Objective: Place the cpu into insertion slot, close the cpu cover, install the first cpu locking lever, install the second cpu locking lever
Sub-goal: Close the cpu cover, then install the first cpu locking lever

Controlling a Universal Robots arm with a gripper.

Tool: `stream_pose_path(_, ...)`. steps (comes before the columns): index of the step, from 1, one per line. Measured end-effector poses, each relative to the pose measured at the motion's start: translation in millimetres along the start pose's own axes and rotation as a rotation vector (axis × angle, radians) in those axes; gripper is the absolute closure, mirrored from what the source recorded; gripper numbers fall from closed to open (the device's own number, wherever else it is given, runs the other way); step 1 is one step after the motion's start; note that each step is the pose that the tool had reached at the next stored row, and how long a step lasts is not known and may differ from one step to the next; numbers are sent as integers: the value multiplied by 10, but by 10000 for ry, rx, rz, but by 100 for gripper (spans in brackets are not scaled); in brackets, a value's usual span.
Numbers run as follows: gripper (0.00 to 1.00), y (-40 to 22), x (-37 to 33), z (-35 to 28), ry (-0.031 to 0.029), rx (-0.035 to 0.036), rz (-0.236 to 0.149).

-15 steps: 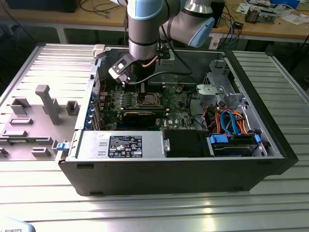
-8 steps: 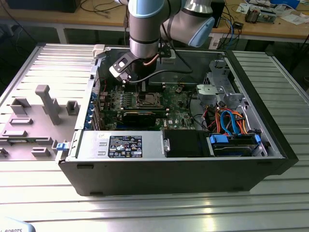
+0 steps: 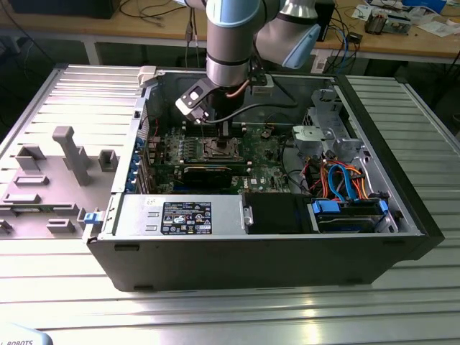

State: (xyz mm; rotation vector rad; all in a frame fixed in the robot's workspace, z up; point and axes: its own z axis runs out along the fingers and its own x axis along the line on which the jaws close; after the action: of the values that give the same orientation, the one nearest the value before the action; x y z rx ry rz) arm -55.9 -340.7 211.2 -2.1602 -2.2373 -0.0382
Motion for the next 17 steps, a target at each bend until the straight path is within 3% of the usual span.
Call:
stream_pose_path(12,89,25,1,0,1,0,-2)
stream_pose_path(17,89,25,4,-75,7,-1,-1)
